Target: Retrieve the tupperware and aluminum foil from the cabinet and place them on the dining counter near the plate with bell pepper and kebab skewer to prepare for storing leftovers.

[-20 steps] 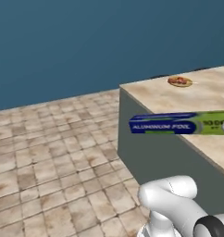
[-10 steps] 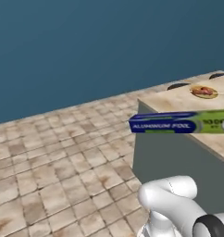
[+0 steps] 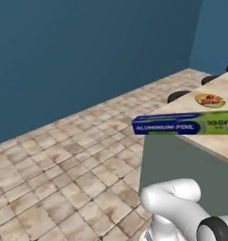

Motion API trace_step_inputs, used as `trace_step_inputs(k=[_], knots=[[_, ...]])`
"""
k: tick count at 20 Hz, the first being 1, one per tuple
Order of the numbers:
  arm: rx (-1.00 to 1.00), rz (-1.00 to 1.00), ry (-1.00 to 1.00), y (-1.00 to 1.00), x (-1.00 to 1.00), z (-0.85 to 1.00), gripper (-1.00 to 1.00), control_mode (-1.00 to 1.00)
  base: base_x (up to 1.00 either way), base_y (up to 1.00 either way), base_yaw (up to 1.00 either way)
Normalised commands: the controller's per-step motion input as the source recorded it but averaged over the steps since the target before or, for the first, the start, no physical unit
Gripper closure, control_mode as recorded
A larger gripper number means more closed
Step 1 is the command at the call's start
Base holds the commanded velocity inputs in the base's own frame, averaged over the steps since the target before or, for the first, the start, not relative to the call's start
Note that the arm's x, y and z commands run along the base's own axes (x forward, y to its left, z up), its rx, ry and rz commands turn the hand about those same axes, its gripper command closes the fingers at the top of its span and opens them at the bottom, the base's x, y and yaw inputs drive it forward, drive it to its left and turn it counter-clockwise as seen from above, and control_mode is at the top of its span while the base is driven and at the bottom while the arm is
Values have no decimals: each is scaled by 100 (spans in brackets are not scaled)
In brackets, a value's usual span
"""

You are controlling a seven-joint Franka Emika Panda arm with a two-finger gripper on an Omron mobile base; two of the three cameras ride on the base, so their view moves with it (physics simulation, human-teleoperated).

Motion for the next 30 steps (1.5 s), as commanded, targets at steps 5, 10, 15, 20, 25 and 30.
trace_step_inputs(k=[5,10,15,20,25,30], knots=[[0,0,0,0,0,0,100,100,100,100,-41],[0,0,0,0,0,0,100,100,100,100,-43],[0,0,0,0,0,0,100,100,100,100,-50],[0,0,0,0,0,0,100,100,83,100,-59],[0,0,0,0,0,0,100,100,58,98,-66],[0,0,0,0,0,0,100,100,45,87,-71]])
